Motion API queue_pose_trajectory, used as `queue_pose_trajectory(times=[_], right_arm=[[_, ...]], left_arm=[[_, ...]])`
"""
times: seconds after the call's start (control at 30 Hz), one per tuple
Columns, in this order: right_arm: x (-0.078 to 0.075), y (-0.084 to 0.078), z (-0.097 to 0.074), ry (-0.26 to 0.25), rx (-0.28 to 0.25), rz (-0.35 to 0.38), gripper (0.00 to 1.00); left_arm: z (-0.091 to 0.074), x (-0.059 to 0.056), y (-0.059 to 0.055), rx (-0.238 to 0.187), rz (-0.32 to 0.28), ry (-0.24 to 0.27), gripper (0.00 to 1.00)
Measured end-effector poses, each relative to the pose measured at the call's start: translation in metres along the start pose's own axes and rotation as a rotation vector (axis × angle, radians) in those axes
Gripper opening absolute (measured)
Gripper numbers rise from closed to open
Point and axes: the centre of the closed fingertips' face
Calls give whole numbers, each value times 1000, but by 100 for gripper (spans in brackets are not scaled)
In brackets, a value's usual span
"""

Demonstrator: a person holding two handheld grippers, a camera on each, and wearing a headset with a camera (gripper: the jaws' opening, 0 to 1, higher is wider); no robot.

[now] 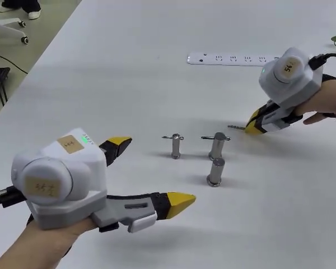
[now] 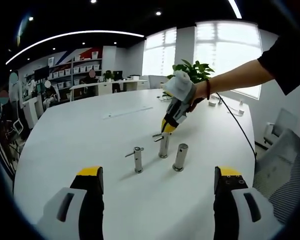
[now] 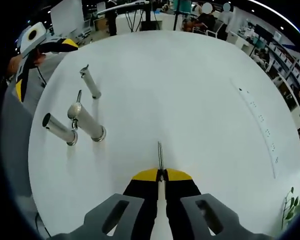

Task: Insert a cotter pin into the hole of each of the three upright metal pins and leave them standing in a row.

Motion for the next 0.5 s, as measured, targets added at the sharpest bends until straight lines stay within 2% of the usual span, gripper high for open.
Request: queue_pose_trajectory(times=[0.23,0.5], right_arm=[[7,2,-1,-4,4,-51,0],[8,4,-5,-16,-16,-50,0]], left_arm=[[0,-4,-2,9,-2,-13,91],[0,-4,-1,12,-1,-18,89]])
Point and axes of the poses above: the centre of the closed fingertips' face, and the gripper's own axes: z roughly forward along the fingers, x roughly to its left, y roughly out of its top, and after that the axes turned 3 degrees about x, right-handed
